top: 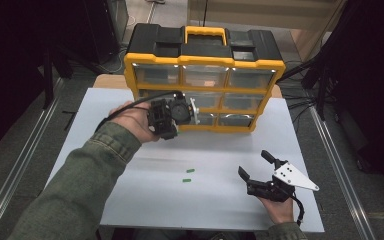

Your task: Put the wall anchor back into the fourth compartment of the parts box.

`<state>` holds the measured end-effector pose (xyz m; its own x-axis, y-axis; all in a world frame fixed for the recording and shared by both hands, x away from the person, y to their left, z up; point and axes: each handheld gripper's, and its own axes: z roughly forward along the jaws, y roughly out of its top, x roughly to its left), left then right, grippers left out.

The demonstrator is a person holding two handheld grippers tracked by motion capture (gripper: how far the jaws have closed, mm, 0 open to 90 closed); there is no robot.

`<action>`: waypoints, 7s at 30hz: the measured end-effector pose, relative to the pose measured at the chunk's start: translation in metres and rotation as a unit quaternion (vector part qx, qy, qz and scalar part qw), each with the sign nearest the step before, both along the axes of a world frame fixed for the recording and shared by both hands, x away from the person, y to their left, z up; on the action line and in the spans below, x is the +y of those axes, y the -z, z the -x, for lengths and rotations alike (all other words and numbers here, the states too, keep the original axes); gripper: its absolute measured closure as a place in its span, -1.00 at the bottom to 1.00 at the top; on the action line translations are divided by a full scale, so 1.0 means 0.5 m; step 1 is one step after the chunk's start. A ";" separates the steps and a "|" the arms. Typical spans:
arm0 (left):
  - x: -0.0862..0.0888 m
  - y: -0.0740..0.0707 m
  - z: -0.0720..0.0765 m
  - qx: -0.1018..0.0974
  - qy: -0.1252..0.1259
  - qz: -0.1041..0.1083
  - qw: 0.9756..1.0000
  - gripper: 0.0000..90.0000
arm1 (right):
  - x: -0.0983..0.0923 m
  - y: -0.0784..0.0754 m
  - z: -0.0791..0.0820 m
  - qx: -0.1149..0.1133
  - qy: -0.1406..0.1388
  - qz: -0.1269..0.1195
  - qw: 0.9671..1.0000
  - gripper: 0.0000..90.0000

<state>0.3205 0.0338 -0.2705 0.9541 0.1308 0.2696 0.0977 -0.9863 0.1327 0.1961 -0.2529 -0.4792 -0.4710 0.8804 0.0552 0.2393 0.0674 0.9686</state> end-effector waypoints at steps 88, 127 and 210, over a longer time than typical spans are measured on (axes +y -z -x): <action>-0.072 0.379 0.029 0.132 -0.015 -0.039 0.990 -0.09 | 0.000 0.001 0.001 0.002 -0.007 0.003 1.000 -0.84; -0.050 0.210 0.035 0.096 0.005 0.017 0.995 0.86 | 0.000 0.002 0.000 0.002 -0.004 0.002 1.000 -0.85; -0.080 0.157 0.000 0.063 -0.034 0.011 0.997 -0.18 | 0.000 0.002 0.001 0.005 -0.009 0.004 1.000 -0.85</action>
